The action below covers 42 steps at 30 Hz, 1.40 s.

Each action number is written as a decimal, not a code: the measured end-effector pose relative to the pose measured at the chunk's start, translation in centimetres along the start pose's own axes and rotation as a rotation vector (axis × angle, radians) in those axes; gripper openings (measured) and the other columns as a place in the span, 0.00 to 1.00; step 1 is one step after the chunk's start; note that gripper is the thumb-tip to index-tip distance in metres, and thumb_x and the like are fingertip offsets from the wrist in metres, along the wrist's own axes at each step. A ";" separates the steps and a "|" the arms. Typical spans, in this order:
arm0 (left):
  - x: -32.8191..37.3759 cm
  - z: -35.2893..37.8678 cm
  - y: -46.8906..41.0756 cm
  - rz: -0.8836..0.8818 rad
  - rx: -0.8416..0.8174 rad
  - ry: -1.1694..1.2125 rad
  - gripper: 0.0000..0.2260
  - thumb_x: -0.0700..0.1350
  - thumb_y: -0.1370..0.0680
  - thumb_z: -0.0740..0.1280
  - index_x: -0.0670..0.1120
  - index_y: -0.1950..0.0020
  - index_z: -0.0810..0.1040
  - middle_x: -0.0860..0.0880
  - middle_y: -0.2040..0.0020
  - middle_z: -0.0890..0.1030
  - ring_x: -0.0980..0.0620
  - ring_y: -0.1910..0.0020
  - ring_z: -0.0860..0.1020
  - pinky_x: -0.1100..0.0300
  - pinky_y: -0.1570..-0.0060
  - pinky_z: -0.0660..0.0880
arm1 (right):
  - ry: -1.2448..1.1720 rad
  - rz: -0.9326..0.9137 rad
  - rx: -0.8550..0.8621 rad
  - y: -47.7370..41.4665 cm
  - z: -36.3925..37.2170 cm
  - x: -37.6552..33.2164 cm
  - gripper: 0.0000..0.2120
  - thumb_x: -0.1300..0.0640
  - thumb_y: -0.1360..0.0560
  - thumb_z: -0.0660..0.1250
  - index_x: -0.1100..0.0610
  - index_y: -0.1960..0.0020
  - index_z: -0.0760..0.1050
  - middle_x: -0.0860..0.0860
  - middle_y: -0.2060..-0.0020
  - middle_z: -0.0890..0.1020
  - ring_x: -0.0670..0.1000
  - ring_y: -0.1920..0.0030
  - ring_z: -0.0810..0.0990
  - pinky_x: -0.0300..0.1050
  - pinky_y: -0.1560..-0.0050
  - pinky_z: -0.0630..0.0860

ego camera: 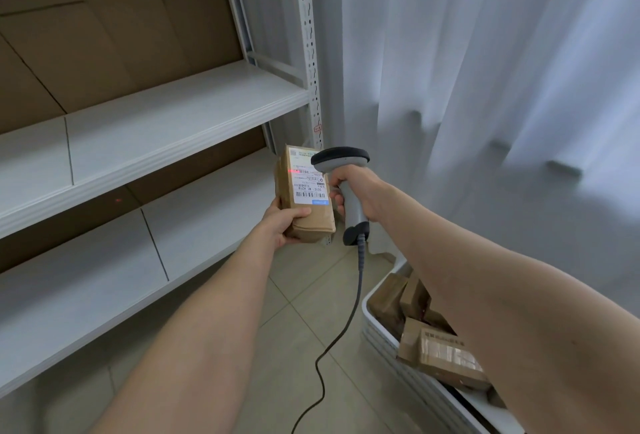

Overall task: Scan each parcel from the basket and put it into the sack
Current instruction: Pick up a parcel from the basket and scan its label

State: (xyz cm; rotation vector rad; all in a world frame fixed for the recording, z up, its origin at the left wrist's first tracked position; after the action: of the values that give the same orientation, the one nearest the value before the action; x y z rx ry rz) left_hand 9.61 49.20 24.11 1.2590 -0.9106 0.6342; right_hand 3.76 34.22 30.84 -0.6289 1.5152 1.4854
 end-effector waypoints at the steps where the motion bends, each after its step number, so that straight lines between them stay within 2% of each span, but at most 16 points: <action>1: 0.0 0.0 0.1 -0.001 -0.002 -0.001 0.32 0.35 0.27 0.71 0.53 0.27 0.63 0.47 0.35 0.74 0.46 0.47 0.74 0.49 0.66 0.77 | 0.001 -0.001 0.000 0.1 0.0 0.0 0.04 0.63 0.27 0.63 0.61 0.53 0.72 0.54 0.71 0.75 0.48 0.73 0.71 0.41 0.70 0.72; 7: 0.0 -0.2 0.4 -0.006 -0.006 0.030 0.30 0.34 0.26 0.70 0.52 0.28 0.65 0.46 0.36 0.75 0.45 0.49 0.75 0.47 0.66 0.77 | 0.029 -0.026 0.001 0.8 0.1 -0.7 0.01 0.63 0.27 0.61 0.61 0.58 0.70 0.54 0.72 0.72 0.49 0.75 0.69 0.38 0.73 0.70; 12: -0.2 -0.6 0.7 -0.011 -0.005 0.032 0.28 0.34 0.26 0.69 0.52 0.30 0.66 0.47 0.41 0.75 0.47 0.53 0.76 0.45 0.64 0.77 | 0.067 -0.011 -0.001 1.4 0.3 -1.0 0.03 0.63 0.26 0.62 0.61 0.53 0.71 0.53 0.71 0.72 0.48 0.74 0.70 0.38 0.72 0.71; 19: -0.4 -0.9 0.9 -0.020 -0.014 0.038 0.28 0.35 0.26 0.69 0.52 0.30 0.66 0.47 0.41 0.76 0.46 0.50 0.76 0.46 0.65 0.77 | 0.086 0.001 0.002 1.4 0.6 -1.0 0.04 0.62 0.27 0.63 0.61 0.52 0.72 0.53 0.71 0.73 0.48 0.73 0.71 0.38 0.71 0.72; 23: -0.5 -1.4 1.0 -0.028 -0.004 0.048 0.29 0.36 0.27 0.71 0.52 0.30 0.66 0.45 0.38 0.75 0.44 0.46 0.75 0.44 0.57 0.78 | 0.036 -0.009 0.014 0.7 0.8 -0.5 0.06 0.63 0.26 0.64 0.62 0.50 0.73 0.55 0.70 0.76 0.48 0.73 0.72 0.39 0.72 0.73; 26: -0.7 -2.3 1.3 -0.062 0.025 0.044 0.26 0.40 0.27 0.73 0.50 0.33 0.67 0.46 0.44 0.76 0.45 0.46 0.75 0.39 0.46 0.75 | 0.018 0.014 0.060 -0.3 0.9 0.6 0.10 0.62 0.26 0.66 0.62 0.46 0.74 0.57 0.66 0.80 0.49 0.72 0.74 0.42 0.69 0.75; 28: -0.9 -3.2 1.9 -0.083 0.065 0.020 0.21 0.43 0.27 0.73 0.50 0.39 0.66 0.47 0.51 0.76 0.46 0.50 0.75 0.39 0.40 0.72 | -0.014 0.022 0.099 -1.1 1.2 1.6 0.10 0.63 0.27 0.68 0.62 0.46 0.73 0.58 0.64 0.81 0.50 0.72 0.76 0.43 0.67 0.77; 30: -1.0 -4.3 2.6 -0.095 0.112 0.014 0.21 0.47 0.27 0.73 0.50 0.40 0.66 0.48 0.54 0.75 0.47 0.55 0.74 0.42 0.40 0.72 | -0.031 0.036 0.121 -1.9 1.7 2.7 0.14 0.63 0.29 0.69 0.62 0.45 0.73 0.57 0.62 0.80 0.52 0.68 0.78 0.46 0.61 0.79; 32: -1.0 -5.4 3.3 -0.098 0.152 -0.007 0.22 0.52 0.27 0.72 0.49 0.37 0.69 0.47 0.54 0.77 0.47 0.54 0.75 0.45 0.42 0.74 | -0.031 0.053 0.118 -2.6 2.8 3.8 0.19 0.62 0.31 0.71 0.62 0.42 0.73 0.57 0.58 0.80 0.56 0.61 0.79 0.52 0.54 0.80; 35: -1.3 -7.1 4.6 -0.092 0.228 0.001 0.20 0.55 0.27 0.72 0.49 0.40 0.73 0.47 0.53 0.79 0.47 0.52 0.77 0.46 0.41 0.74 | -0.008 0.059 0.083 -3.3 4.9 5.3 0.25 0.60 0.37 0.73 0.59 0.41 0.73 0.58 0.51 0.83 0.60 0.51 0.82 0.58 0.45 0.78; 38: -2.0 -8.8 6.1 -0.091 0.274 0.015 0.19 0.55 0.28 0.72 0.49 0.42 0.74 0.46 0.52 0.80 0.47 0.52 0.78 0.48 0.41 0.75 | 0.000 0.090 0.014 -3.2 7.6 7.0 0.26 0.58 0.39 0.73 0.57 0.42 0.73 0.57 0.48 0.82 0.61 0.48 0.82 0.60 0.42 0.76; 42: -3.7 -11.7 8.1 -0.127 0.296 0.032 0.28 0.57 0.34 0.76 0.49 0.38 0.75 0.44 0.48 0.81 0.44 0.48 0.80 0.46 0.42 0.76 | 0.034 0.100 -0.093 -2.4 11.5 8.8 0.21 0.59 0.36 0.74 0.57 0.45 0.75 0.58 0.48 0.83 0.61 0.48 0.82 0.61 0.41 0.76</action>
State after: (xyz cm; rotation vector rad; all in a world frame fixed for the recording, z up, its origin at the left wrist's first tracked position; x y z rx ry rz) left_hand 3.65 62.68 24.61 1.5532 -0.7214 0.7035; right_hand 4.44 46.96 23.53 -0.6443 1.5299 1.6360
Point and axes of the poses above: each hand's wrist, its own y-axis away from the middle knuckle, its own z-axis out of the palm, x = y × z, the point moved 6 cm from there along -y, towards the middle knuckle
